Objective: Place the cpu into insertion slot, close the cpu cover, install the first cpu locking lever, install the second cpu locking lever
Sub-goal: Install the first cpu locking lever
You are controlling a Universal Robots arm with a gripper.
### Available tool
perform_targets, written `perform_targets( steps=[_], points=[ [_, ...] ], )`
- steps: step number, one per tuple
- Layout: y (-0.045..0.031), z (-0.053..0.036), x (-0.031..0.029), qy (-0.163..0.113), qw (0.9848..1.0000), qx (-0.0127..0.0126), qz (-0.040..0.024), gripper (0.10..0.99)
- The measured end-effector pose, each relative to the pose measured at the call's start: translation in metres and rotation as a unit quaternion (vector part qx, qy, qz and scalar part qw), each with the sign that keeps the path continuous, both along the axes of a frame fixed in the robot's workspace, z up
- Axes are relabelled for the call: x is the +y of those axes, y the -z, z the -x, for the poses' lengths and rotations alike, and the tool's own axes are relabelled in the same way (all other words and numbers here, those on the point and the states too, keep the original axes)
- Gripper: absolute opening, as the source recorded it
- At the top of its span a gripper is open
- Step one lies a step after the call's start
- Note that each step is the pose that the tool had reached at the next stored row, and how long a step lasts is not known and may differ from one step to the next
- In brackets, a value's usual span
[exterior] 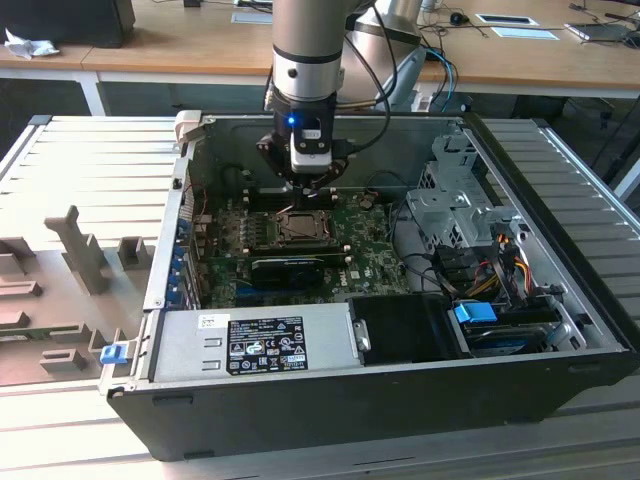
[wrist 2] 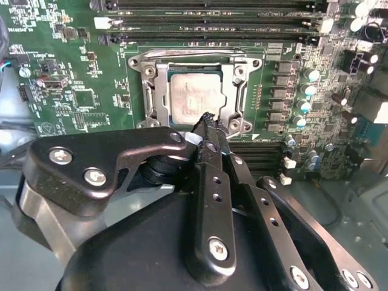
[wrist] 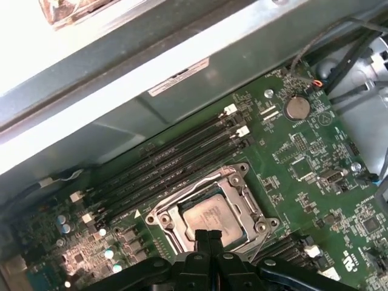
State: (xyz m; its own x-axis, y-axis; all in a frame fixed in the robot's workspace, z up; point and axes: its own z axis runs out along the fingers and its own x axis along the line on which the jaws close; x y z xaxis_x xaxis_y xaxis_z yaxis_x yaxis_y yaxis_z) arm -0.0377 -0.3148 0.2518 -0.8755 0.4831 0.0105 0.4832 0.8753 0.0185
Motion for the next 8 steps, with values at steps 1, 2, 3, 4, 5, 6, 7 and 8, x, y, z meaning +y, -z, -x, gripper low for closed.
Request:
perform_targets(
  steps=[1,2,3,4,5,6,7,8],
  points=[
    [0.0000,0.0000,0.0000,-0.004,1.0000,0.0000,0.0000,0.106],
    [0.0000,0.0000,0.0000,-0.007,1.0000,0.0000,0.0000,0.106],
    [0.0000,0.0000,0.0000,-0.017,0.9998,0.0000,0.0000,0.106],
    [0.0000,0.0000,0.0000,-0.022,0.9997,0.0000,0.0000,0.106],
    [0.0000,0.0000,0.0000,-0.026,0.9997,0.0000,0.0000,0.106],
    [0.0000,0.0000,0.0000,-0.032,0.9995,0.0000,0.0000,0.106],
    [0.0000,0.0000,0.0000,-0.039,0.9992,0.0000,0.0000,0.106],
    [0.0000,0.0000,0.0000,-0.043,0.9991,0.0000,0.0000,0.106]
  ],
)
